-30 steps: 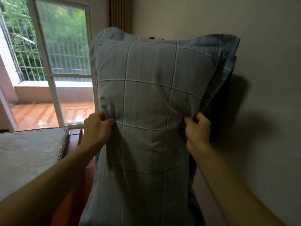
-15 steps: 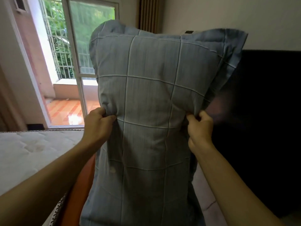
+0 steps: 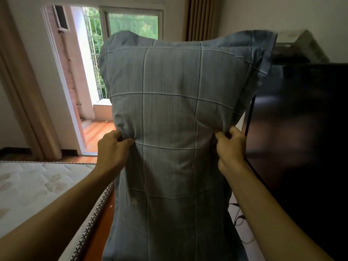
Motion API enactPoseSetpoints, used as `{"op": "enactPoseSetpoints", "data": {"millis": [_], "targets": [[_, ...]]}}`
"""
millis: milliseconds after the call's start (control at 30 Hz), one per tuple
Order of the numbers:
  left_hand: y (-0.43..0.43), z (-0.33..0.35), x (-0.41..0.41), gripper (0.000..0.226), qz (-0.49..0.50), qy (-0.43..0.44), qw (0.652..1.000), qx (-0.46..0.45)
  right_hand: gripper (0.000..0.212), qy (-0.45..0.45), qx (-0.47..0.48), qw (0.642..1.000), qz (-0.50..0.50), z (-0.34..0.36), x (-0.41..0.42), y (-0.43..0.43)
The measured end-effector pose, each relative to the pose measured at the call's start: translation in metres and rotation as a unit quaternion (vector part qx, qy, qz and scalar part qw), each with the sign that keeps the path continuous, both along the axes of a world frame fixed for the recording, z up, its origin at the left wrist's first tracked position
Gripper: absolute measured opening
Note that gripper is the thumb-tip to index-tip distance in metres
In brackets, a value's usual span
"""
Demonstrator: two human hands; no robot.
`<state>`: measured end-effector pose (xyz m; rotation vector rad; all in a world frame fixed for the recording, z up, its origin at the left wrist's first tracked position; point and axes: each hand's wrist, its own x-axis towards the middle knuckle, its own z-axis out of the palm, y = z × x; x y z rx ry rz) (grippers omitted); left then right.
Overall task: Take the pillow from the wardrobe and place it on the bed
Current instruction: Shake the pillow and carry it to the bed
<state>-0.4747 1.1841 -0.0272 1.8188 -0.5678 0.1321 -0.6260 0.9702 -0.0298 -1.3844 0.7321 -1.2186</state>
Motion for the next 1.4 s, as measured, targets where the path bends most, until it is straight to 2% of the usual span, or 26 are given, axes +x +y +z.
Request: {"op": "enactPoseSetpoints", "data": {"millis": [133,333,633,900,1200,1300,1400], "targets": [[-0.037,-0.005,0.059,0.004,0.001,-0.008,1.000,-0.006,0.015,0.008,0.000,1.000,-0.002,-0.002,0.057,-0.033],[-0.091,-0.017,0.167,0.013,-0.015,0.001,1.000,-0.018,0.014,0.030,0.016,0.999,-0.004,-0.005,0.155,-0.082],[-0.171,-0.006,0.308,0.019,-0.011,-0.007,1.000,-0.022,0.025,0.016,0.019,1.000,-0.018,0.001,0.294,-0.156],[-0.259,-0.012,0.413,0.019,0.025,-0.013,1.000,-0.011,0.035,-0.005,0.020,1.000,-0.002,-0.017,0.418,-0.257],[-0.369,-0.008,0.536,0.024,0.097,0.005,0.995,-0.008,0.015,0.007,0.008,0.998,0.061,-0.013,0.572,-0.384],[-0.390,-0.002,0.578,0.025,0.110,-0.004,0.994,0.001,0.027,0.010,-0.009,0.998,0.067,-0.007,0.620,-0.410],[-0.408,0.000,0.622,0.023,0.134,-0.008,0.991,-0.004,0.029,-0.001,-0.009,0.996,0.093,-0.002,0.671,-0.431]]}}
